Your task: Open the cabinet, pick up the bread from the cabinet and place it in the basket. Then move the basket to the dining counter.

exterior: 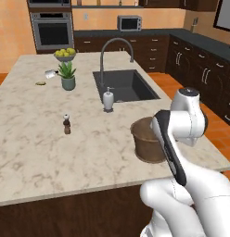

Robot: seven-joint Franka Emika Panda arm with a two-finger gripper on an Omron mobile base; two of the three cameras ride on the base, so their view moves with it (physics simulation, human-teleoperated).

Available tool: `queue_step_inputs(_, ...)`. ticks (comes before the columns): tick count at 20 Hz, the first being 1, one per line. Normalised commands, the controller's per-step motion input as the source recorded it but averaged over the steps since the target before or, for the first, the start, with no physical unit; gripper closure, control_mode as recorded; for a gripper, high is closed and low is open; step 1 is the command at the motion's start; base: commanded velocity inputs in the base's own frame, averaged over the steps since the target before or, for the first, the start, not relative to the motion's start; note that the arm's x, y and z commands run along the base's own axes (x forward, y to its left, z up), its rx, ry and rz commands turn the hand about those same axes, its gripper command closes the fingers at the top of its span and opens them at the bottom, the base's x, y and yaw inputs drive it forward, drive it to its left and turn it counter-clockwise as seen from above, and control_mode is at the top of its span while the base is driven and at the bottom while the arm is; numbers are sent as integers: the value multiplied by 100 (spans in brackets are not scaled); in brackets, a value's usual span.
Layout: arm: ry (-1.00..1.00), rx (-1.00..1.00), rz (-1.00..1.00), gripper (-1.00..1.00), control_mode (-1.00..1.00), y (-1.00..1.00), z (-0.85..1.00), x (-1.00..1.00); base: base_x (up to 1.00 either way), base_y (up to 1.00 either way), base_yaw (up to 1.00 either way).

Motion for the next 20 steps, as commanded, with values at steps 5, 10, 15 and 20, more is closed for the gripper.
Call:
queue_step_inputs(5, 2, 0, 1, 100, -100, 0, -97, 88, 0, 0, 0)
queue_step_inputs(10, -10, 5, 5, 100, -100, 0, -96, 32, 0, 0, 0)
queue_step_inputs(15, -14, 7, 6, 100, -100, 0, -76, 11, 0, 0, 0)
queue_step_inputs(20, -3, 3, 1, -100, -100, 6, -28, 0, 0, 0, 0)
